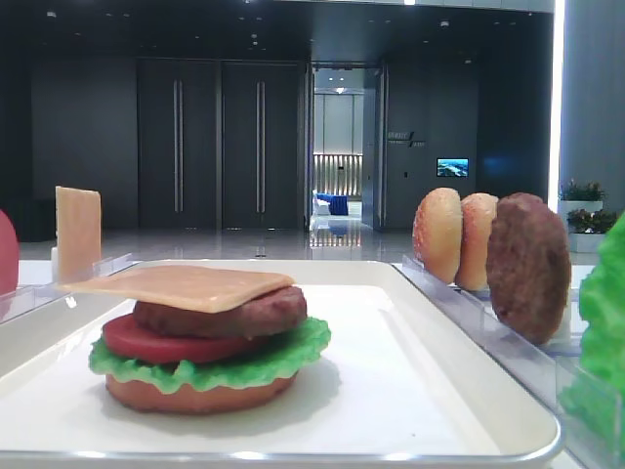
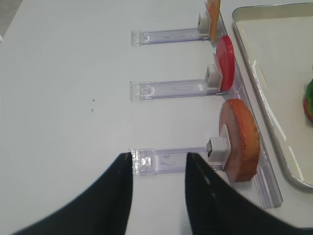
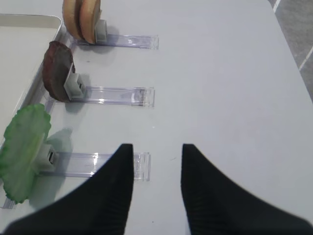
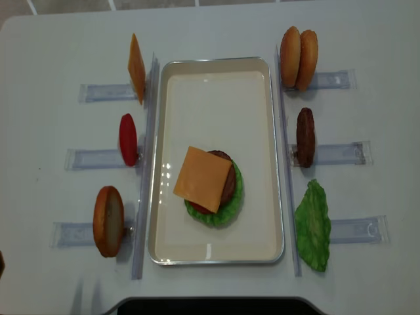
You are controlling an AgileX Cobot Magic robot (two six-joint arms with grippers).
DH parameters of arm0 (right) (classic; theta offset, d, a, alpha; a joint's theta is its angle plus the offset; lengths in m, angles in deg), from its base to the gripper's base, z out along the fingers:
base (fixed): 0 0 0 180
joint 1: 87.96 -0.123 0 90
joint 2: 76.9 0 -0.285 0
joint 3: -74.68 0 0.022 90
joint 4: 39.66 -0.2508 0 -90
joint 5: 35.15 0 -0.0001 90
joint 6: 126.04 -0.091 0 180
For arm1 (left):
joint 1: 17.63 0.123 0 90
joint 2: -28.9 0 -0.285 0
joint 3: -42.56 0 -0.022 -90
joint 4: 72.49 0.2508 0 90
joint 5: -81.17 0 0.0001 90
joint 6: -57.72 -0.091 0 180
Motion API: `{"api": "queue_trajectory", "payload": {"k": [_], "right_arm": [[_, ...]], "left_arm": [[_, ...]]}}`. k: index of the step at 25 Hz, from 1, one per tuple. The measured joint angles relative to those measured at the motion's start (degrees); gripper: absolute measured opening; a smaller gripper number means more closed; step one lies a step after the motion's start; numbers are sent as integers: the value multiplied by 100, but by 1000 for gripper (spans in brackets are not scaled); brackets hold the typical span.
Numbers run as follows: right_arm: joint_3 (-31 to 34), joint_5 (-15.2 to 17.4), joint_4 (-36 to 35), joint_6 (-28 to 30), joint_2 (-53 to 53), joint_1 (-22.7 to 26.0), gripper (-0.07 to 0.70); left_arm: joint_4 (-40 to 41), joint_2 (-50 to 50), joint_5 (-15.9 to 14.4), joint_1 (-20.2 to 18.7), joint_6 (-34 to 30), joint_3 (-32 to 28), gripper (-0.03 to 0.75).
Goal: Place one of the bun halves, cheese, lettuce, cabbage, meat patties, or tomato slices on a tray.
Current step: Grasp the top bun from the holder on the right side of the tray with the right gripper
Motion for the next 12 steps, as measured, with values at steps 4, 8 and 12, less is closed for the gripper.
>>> {"api": "queue_trajectory", "payload": {"k": [4, 8, 12], "right_arm": [[0, 0, 0, 0, 0, 0, 235], [0, 0, 0, 0, 0, 0, 235], [0, 0, 0, 0, 0, 0, 235]], "left_arm": [[0, 0, 0, 0, 0, 0, 282], [0, 0, 0, 0, 0, 0, 282], [0, 0, 0, 0, 0, 0, 282]]}}
